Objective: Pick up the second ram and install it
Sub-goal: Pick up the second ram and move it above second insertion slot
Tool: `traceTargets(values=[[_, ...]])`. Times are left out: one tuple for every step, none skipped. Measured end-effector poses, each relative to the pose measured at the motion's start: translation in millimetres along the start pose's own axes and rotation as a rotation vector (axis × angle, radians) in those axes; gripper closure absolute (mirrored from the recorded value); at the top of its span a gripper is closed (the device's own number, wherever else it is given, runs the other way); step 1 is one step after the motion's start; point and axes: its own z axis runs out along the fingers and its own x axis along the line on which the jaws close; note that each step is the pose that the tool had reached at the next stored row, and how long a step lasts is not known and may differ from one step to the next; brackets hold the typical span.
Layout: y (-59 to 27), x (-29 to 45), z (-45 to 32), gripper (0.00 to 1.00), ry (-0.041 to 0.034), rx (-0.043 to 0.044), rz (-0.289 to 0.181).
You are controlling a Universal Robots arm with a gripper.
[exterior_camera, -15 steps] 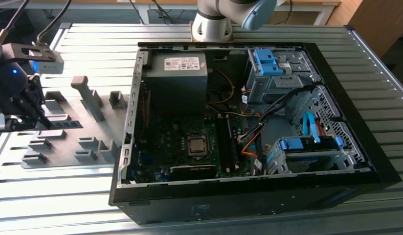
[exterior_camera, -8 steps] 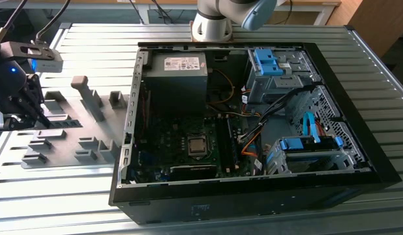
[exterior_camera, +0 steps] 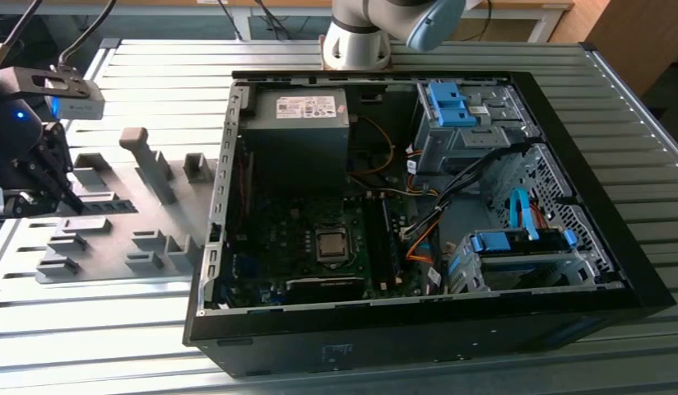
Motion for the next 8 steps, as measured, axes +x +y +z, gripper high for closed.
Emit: traceTargets(values=[[0.0, 0.0, -0.6, 0.86, 0.0001, -0.0001, 0.0], [0.0, 0.0, -1.2, 0.86, 0.0, -0.0001, 0.0], [0.0, -0.1, -2.0, 0.86, -0.0001, 0.0001, 0.0], [0.0, -0.1, -2.6, 0.86, 0.0, 0.0, 0.0], [0.0, -0.1, -3.7, 0.86, -0.0001, 0.0001, 0.0], [0.0, -0.1, -4.1, 0.86, -0.0002, 0.0003, 0.0], [0.0, -0.1, -4.7, 0.86, -0.0001, 0.0001, 0.0], [0.0, -0.1, -5.1, 0.86, -0.0001, 0.0001, 0.0]])
